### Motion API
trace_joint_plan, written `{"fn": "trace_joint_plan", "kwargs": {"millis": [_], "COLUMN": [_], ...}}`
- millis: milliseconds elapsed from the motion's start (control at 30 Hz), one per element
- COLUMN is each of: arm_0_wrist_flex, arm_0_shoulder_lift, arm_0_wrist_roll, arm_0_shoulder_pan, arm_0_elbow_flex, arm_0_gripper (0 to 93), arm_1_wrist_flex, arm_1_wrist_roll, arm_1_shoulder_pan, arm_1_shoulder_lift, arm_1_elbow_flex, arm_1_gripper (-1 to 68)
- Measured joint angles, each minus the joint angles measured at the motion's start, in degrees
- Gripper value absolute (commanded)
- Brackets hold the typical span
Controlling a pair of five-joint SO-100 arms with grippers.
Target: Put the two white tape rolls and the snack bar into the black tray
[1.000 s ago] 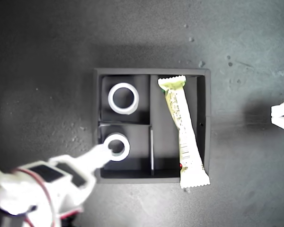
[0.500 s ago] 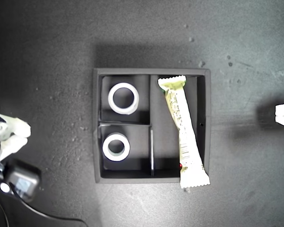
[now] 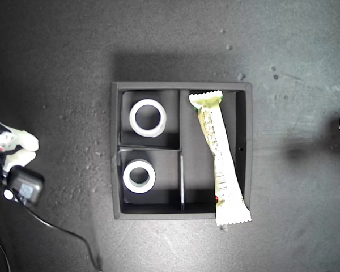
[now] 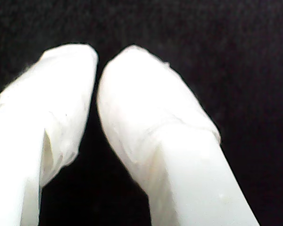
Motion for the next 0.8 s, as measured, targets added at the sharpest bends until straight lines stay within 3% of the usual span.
{"fn": "trace_joint_plan", "kwargs": {"millis": [333,567,667,800], "arm_0_wrist_flex": [4.7,6.5,6.5,6.5], "arm_0_shoulder_lift": [9.1,9.1,9.1,9.1], "arm_0_wrist_roll": [-2.5,-9.4,-5.4,6.0], "arm_0_shoulder_pan": [0.0,0.0,0.0,0.0], "arm_0_elbow_flex": [6.0,6.0,6.0,6.0], "arm_0_gripper": [0.0,0.5,0.5,0.5], "arm_1_wrist_flex": [0.9,0.9,0.9,0.9], "arm_1_wrist_roll": [0.4,0.4,0.4,0.4], "arm_1_shoulder_pan": [0.6,0.4,0.4,0.4], "arm_1_shoulder_lift": [0.0,0.0,0.0,0.0], "arm_1_elbow_flex": [0.0,0.0,0.0,0.0], "arm_1_gripper": [5.9,5.9,5.9,5.9]}}
